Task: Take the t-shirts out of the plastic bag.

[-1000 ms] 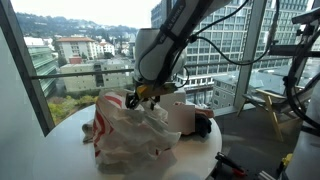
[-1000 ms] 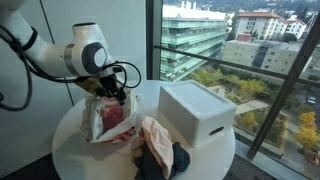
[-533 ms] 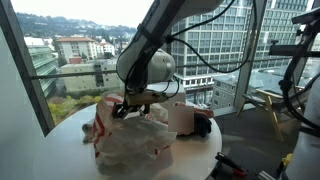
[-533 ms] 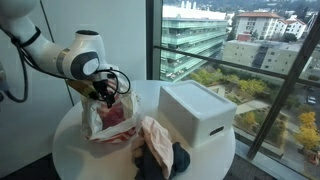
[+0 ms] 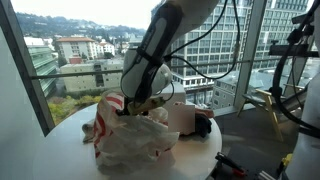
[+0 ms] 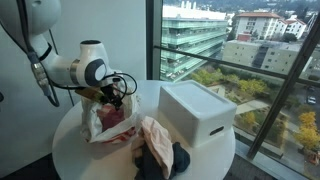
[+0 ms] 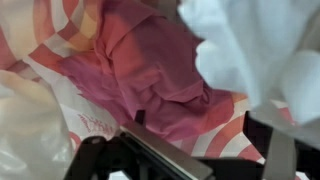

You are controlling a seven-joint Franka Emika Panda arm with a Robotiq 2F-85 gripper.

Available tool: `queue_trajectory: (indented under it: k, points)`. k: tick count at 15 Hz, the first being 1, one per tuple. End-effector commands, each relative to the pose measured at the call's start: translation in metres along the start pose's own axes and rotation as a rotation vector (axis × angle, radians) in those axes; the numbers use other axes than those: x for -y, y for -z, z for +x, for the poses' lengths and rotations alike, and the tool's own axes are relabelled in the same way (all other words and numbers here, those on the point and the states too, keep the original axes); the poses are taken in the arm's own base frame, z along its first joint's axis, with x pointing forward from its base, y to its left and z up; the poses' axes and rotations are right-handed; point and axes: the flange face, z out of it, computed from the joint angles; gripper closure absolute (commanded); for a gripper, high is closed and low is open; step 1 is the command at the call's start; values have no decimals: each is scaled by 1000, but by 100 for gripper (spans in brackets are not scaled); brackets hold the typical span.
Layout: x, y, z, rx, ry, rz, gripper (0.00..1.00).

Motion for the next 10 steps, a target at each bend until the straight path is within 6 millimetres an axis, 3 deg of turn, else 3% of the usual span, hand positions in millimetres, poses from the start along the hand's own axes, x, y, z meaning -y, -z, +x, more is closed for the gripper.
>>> queue_trajectory:
  k: [1,10]
  points:
    - [-5,-7,18,-63,-14,-24,0]
    - [35,-38,14,-17,42,18,0]
